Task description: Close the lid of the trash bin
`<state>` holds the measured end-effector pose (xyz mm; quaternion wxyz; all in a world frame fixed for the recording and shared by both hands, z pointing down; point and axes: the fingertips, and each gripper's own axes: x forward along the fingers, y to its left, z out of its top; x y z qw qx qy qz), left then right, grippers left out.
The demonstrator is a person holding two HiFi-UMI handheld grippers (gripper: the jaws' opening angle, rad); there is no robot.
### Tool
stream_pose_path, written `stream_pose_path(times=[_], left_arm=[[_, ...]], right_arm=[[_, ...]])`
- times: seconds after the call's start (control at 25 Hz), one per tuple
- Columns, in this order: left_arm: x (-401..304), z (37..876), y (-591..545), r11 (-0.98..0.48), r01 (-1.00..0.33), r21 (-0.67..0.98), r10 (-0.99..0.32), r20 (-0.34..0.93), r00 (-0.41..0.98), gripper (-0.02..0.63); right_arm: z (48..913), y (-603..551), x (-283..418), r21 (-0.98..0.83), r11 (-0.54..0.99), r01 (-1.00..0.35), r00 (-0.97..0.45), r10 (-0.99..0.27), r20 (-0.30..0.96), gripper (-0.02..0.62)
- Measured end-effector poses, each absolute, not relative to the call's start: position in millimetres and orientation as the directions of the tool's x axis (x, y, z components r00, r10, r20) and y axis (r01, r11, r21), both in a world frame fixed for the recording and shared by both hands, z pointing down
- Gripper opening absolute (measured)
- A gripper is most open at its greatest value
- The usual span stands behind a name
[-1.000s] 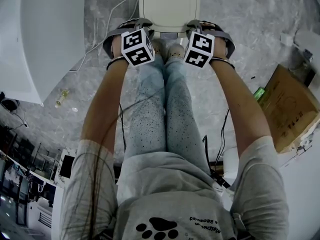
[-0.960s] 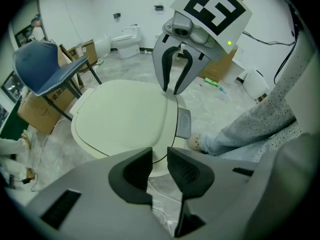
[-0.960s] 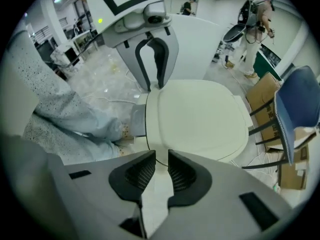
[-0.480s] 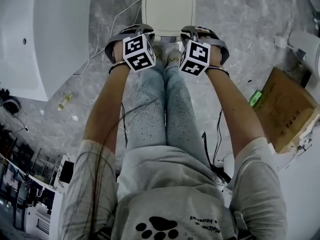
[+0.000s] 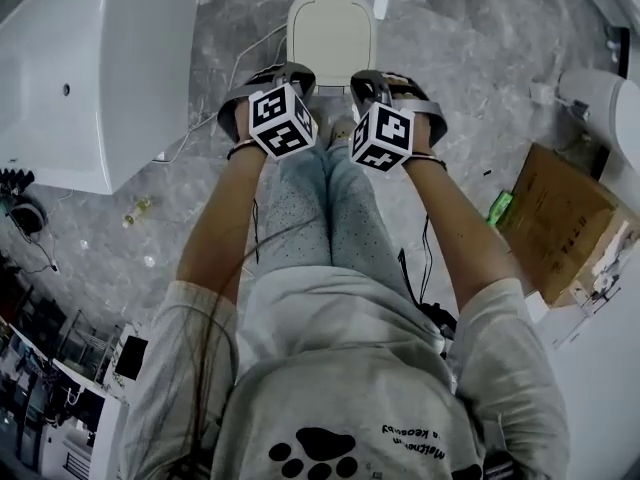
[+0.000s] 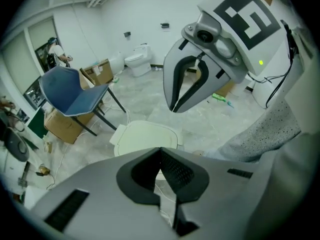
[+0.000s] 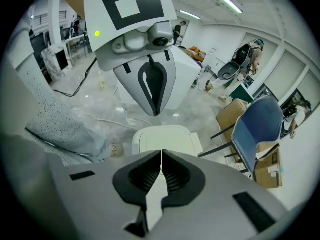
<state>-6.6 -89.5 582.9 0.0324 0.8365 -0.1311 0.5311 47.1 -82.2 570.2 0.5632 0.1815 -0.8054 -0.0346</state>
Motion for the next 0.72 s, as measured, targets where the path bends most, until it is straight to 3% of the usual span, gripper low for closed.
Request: stream_pose_path(times=[0.72], left_arm=[[11, 336, -67, -0.859, -0.406, -0.31, -0.491, 0.724, 0.484, 0.02]], right_arm=[[321, -59, 42, 0.496, 0.787, -0.367, -0.366, -0.613, 0.701, 0.032]])
